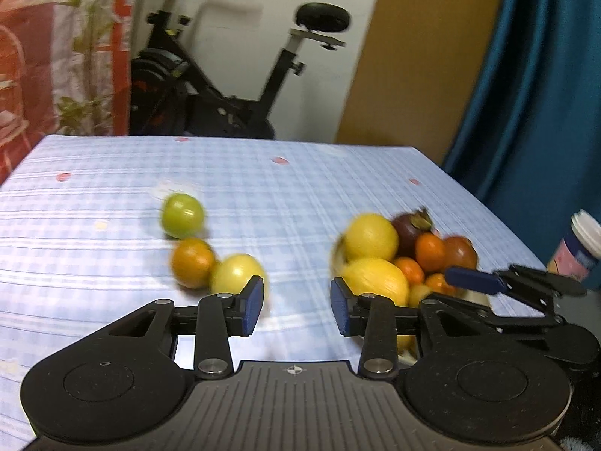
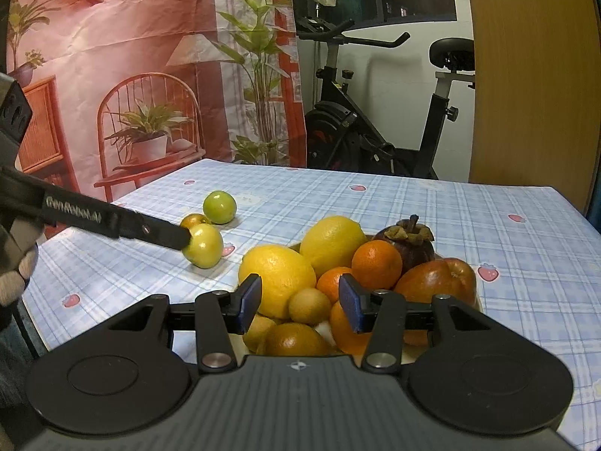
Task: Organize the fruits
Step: 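Move the left gripper to a pale yellow-green apple on the table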
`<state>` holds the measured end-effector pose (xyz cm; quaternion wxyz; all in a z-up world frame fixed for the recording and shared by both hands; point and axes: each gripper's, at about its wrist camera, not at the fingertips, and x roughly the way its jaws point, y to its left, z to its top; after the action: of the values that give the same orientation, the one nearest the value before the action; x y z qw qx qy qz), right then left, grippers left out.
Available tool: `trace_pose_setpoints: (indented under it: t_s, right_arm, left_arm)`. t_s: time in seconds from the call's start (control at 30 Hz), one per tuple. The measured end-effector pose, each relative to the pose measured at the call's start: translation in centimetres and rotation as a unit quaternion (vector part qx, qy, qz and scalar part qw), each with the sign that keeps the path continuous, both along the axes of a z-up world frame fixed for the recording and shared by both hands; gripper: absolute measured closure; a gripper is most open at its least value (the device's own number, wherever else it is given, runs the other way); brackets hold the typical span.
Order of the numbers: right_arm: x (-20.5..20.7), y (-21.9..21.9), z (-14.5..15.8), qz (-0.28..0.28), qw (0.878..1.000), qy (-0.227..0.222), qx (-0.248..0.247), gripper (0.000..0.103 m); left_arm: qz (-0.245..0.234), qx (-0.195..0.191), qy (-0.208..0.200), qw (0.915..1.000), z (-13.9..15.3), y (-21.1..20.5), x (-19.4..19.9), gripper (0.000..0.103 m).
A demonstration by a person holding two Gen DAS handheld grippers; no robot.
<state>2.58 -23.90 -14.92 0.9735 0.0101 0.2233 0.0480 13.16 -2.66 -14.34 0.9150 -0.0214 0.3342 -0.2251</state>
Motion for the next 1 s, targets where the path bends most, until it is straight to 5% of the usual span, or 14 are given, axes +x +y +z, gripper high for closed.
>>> trace_pose_setpoints:
  t_s: [0.27,0.6,1.0]
  right_arm:
    - [3.1,1.6,1.7,0.028,1.0,0.007,0.005,0.054]
    - [10.2,7.1,1.4,0.097,0.992,0.075,0.014,0.054]
    - [15.6,7.9,-0.4,0.081,0.983,0.15,0.062,0.052]
  left_arm:
    - [0.065,-0.051,0.027,0.9963,1.6,4.2,3.5,0.062]
    - [0.079,-0.046,0.055,0.9943,0.4,5.6,5.8,0.062]
    - [0.092,-0.055,0.072,0.9916,-0.8,6.8,7.3,0.062]
